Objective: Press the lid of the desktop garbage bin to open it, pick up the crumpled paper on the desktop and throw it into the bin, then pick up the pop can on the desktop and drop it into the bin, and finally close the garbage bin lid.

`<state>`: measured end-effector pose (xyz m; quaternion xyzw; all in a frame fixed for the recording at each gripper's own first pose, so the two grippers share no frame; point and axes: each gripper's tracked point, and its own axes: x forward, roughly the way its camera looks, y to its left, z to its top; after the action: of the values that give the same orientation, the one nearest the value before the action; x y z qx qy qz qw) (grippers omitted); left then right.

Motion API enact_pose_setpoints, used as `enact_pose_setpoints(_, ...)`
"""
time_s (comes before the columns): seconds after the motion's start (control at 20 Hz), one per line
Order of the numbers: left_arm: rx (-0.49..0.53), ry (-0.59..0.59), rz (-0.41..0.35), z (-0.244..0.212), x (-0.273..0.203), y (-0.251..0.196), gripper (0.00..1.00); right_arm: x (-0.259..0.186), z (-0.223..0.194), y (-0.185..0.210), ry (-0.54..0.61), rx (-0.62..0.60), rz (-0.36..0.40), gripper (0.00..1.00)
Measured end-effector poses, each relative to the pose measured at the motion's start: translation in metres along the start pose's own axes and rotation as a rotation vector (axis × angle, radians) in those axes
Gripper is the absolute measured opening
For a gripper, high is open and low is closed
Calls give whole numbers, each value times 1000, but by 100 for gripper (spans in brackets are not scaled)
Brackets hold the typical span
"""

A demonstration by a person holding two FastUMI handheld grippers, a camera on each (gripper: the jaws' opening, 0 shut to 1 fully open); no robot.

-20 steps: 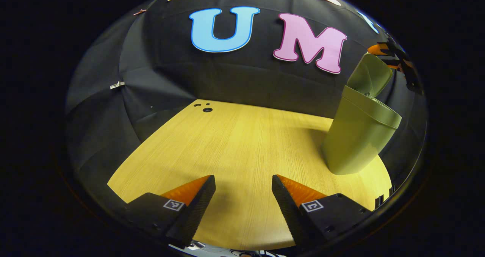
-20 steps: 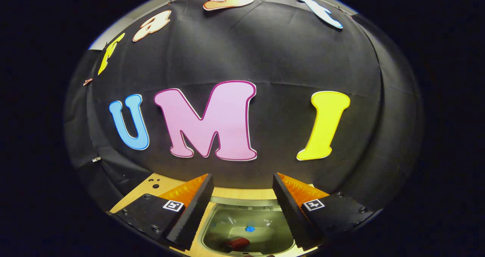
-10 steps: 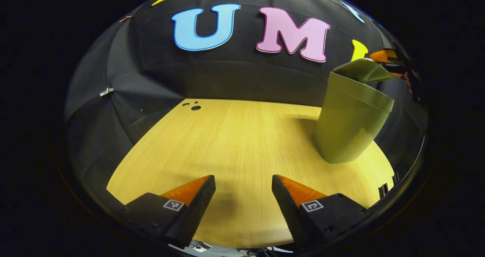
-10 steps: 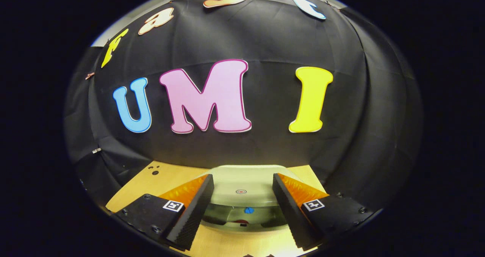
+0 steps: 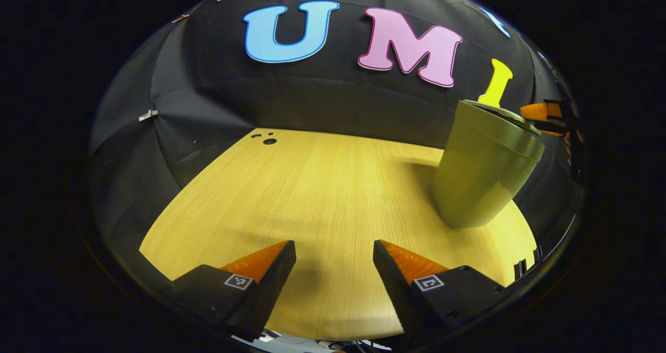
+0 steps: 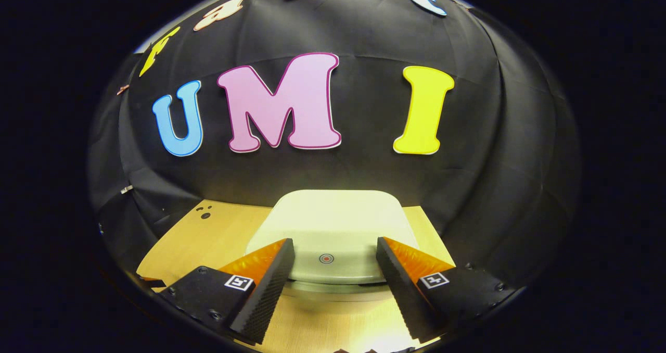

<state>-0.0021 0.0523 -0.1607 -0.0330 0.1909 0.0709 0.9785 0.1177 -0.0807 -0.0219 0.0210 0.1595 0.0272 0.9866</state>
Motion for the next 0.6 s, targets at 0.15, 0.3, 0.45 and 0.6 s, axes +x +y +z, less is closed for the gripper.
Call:
enact_pose_setpoints(0.15, 13, 10, 1, -4, 0, 1, 96, 2, -5, 0, -1, 1, -19, 100)
enact_pose_setpoints(0.3, 27, 6, 4, -1, 3, 3, 96, 2, -9, 1, 1, -10, -38, 100)
enact_pose_setpoints(0.45, 32, 5, 4, 1, 6, 4, 96, 5, -11, 2, -4, 9, -48, 100)
enact_pose_setpoints(0.6, 33, 9, 1, 1, 8, 3, 96, 6, -14, 4, -16, 9, -47, 100)
